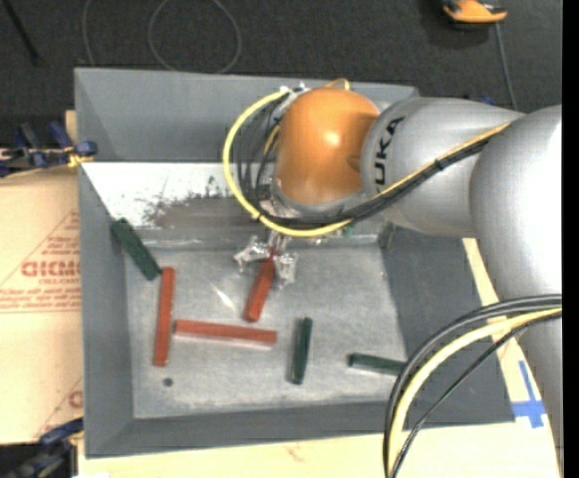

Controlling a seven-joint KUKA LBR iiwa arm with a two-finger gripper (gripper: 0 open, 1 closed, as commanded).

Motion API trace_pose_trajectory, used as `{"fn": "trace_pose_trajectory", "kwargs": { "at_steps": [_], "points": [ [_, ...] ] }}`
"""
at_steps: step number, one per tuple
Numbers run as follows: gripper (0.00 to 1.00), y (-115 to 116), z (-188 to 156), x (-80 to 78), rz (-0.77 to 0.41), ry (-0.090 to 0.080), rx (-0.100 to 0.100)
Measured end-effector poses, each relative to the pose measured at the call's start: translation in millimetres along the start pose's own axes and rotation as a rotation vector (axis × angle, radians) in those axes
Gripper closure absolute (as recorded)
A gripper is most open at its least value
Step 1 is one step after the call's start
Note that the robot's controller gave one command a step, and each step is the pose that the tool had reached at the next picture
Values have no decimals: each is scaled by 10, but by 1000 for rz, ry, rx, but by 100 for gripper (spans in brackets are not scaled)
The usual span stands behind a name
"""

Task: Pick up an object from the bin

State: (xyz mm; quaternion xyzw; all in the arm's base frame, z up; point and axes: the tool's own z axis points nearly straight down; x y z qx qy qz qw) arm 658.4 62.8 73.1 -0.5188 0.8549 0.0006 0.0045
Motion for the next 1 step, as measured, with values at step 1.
{"fn": "trace_pose_trajectory", "kwargs": {
  "at_steps": [1],
  "points": [
    [100,-20,-228,-12,4,1,2]
  ]
}}
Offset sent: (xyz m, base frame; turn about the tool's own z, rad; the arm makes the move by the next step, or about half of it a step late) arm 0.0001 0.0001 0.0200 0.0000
